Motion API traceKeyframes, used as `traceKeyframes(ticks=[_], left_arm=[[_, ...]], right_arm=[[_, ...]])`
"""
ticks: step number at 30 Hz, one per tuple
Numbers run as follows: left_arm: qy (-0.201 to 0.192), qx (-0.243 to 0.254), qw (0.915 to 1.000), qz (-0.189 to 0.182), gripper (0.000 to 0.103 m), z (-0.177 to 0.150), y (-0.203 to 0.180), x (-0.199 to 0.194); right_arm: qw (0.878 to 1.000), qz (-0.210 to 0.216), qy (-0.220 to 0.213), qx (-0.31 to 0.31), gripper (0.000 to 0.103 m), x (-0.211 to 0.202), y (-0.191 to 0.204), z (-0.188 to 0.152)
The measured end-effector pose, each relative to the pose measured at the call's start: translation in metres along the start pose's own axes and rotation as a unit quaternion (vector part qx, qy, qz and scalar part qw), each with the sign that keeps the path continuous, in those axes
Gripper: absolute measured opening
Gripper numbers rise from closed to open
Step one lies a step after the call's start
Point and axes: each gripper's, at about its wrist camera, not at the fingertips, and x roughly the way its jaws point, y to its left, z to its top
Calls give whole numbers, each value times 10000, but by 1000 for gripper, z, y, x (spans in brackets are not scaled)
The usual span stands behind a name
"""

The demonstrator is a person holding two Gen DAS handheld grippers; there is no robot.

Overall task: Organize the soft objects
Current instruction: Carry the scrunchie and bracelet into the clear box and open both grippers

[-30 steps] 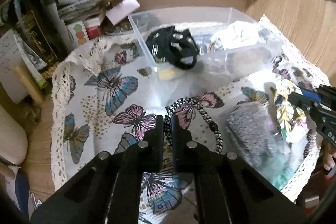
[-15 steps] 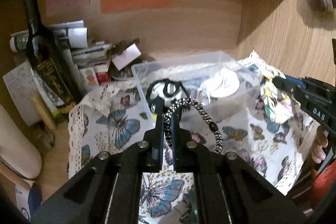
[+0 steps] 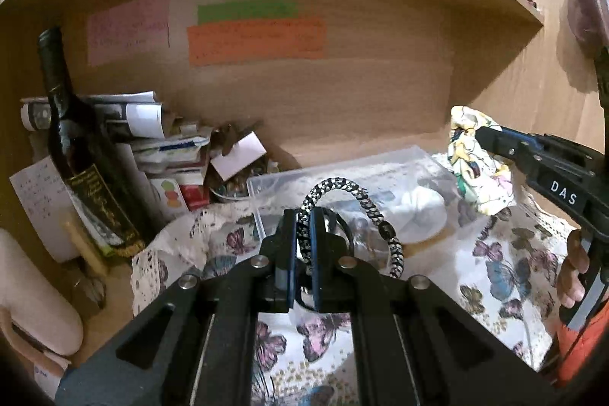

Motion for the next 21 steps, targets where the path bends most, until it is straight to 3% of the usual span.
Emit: traceKeyframes(ticks=[8, 21], left_arm=[[177, -85, 9997, 134, 5, 4, 5, 30], [547, 234, 9982, 122, 5, -10, -8, 67]], right_arm=[[9994, 32, 334, -52, 11, 39, 11, -3], [9928, 206, 1145, -298, 11, 88, 23, -27]])
